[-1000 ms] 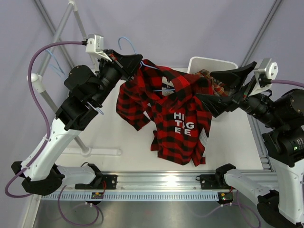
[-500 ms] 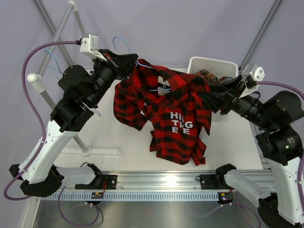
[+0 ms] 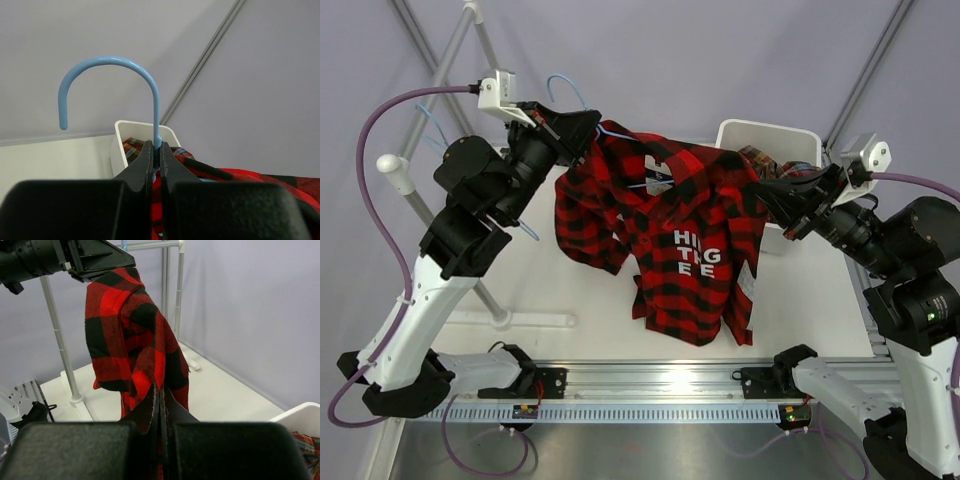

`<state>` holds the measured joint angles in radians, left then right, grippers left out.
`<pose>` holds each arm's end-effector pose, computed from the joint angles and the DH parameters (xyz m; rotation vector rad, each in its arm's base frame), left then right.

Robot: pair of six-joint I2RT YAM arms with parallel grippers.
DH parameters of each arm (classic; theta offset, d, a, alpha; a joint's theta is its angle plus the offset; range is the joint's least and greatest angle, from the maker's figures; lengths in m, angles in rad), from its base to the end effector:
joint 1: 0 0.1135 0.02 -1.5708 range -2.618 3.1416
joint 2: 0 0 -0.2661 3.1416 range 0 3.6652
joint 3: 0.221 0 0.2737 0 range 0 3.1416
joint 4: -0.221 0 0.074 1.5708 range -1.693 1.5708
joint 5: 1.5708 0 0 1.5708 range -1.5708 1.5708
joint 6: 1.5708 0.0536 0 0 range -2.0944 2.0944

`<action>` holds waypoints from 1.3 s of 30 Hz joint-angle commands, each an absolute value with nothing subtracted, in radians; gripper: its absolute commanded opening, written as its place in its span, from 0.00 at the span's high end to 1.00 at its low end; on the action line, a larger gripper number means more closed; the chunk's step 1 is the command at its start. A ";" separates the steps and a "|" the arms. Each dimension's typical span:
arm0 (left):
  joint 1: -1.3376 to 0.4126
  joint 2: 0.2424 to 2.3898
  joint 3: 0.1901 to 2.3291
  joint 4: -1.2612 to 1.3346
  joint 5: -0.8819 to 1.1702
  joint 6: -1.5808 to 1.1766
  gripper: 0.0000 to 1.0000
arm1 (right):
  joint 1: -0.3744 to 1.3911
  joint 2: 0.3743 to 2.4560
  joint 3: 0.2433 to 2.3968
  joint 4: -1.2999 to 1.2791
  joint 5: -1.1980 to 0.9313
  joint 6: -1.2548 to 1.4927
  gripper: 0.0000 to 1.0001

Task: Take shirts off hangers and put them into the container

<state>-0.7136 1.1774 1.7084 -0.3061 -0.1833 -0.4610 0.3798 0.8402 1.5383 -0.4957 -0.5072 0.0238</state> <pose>0.1889 -0.1506 0.5745 0.0161 1.4027 -0.8622 0.1081 0.0712 0.5536 -0.6667 1.2632 0.6802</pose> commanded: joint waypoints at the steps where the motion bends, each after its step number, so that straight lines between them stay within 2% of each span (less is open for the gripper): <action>1: -0.707 1.138 1.732 -0.233 -0.172 -0.465 1.00 | 0.385 0.858 1.585 -0.456 -0.401 0.035 1.00; 4: -0.703 1.128 1.715 -0.244 -0.167 -0.468 1.00 | 0.383 0.847 1.592 -0.390 -0.220 0.012 1.00; 7: -0.703 1.097 1.659 -0.229 -0.169 -0.469 1.00 | 0.383 0.909 1.739 -0.405 -0.062 -0.054 1.00; 13: -0.693 1.043 1.580 -0.203 -0.156 -0.459 1.00 | 0.385 1.029 1.876 -0.411 0.194 -0.129 1.00; 15: -0.690 1.029 1.577 -0.206 -0.170 -0.454 1.00 | 0.384 1.028 1.861 -0.407 0.282 -0.138 1.00; 21: -0.650 1.043 1.595 -0.155 -0.124 -0.471 1.00 | 0.383 0.885 1.605 -0.255 0.594 -0.132 1.00; 23: -0.643 1.046 1.594 -0.132 -0.115 -0.486 1.00 | 0.385 0.870 1.577 -0.247 0.630 -0.138 1.00; 29: -0.618 1.071 1.592 -0.078 -0.098 -0.517 1.00 | 0.383 0.741 1.437 -0.284 0.488 -0.008 1.00; 31: -0.603 1.074 1.568 -0.031 -0.080 -0.541 1.00 | 0.383 0.727 1.408 -0.316 0.272 0.070 1.00; 36: -0.589 1.129 1.611 -0.006 0.061 -0.647 1.00 | 0.383 0.863 1.433 -0.364 -0.218 0.173 1.00; 39: -0.583 1.154 1.620 -0.008 0.168 -0.709 1.00 | 0.384 0.891 1.362 -0.263 -0.334 0.245 1.00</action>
